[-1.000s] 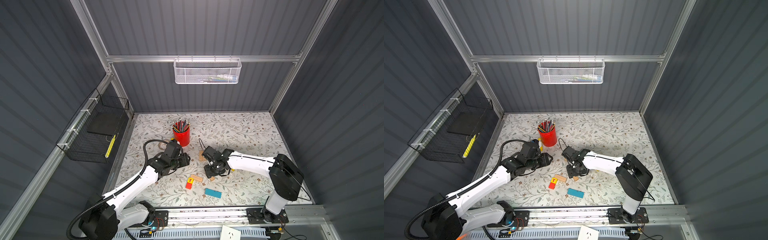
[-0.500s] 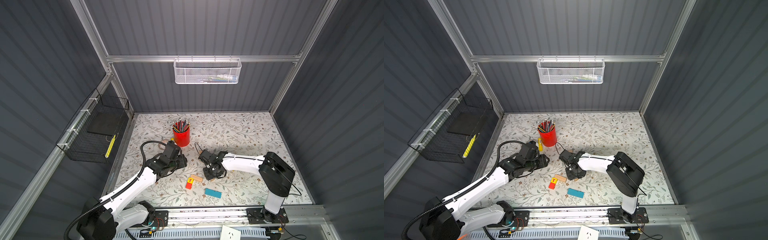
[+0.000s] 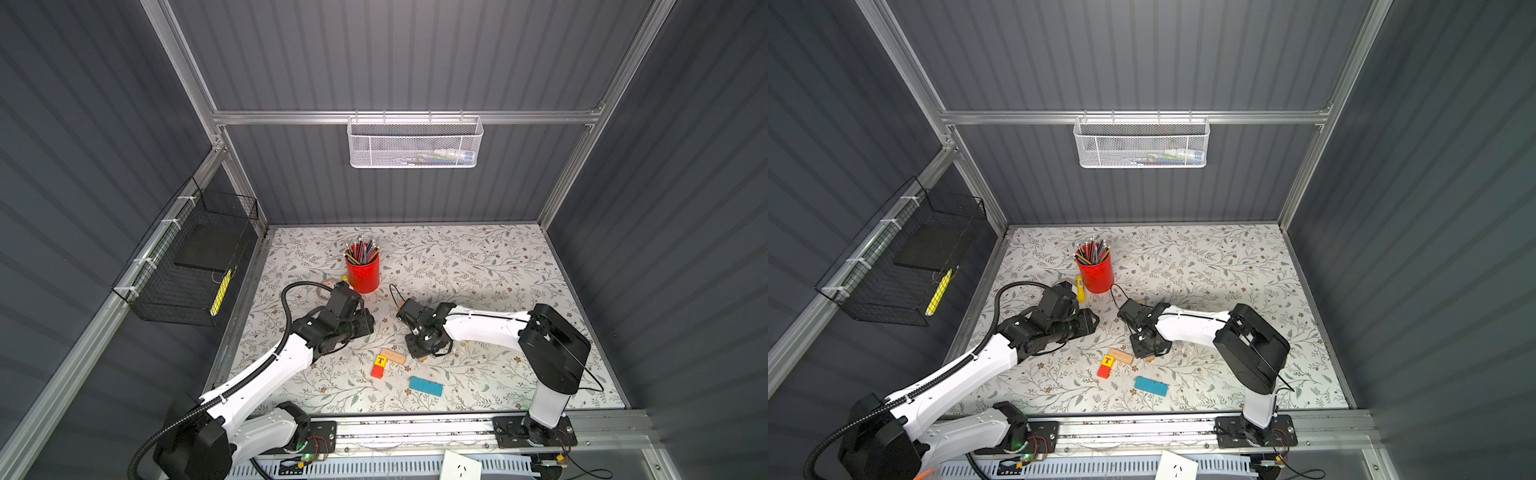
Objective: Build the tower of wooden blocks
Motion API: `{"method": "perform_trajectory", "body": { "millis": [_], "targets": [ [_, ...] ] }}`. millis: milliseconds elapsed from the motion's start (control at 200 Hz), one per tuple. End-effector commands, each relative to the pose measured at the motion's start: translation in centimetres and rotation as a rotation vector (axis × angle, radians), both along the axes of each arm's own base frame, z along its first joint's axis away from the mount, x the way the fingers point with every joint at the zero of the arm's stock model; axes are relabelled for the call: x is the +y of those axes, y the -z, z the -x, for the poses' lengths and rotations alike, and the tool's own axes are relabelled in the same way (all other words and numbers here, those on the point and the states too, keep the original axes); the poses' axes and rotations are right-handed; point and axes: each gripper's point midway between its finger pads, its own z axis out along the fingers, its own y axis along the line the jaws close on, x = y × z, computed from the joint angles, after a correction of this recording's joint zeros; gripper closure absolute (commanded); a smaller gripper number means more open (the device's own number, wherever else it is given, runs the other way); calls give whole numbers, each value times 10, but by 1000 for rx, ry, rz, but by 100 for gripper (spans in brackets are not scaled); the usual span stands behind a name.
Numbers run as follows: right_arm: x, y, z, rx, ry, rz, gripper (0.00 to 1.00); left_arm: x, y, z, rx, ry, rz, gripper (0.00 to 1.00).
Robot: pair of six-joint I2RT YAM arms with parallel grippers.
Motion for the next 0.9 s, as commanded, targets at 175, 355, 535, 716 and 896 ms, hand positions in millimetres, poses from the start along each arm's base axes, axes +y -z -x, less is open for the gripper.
{"method": "perform_trajectory", "body": {
  "millis": [175,355,535,716,896],
  "targets": [
    [0,-45,-25,-72,112,-39,82,-3,-21,-7,-44,-14,27,45],
    [-2,-51,-51,-70,218,-58,83,-2,-23,-13,-51,-31,11,45],
    [-3,-46,-80,-65,293,-41,84,-4,-27,-22,-67,-46,6,45],
    [0,-40,-101,-55,335,-37,84,-2,-23,-30,-67,-61,-10,45],
    [6,-34,-115,-50,345,-37,84,-3,-18,-34,-58,-67,-12,45]
  ]
}}
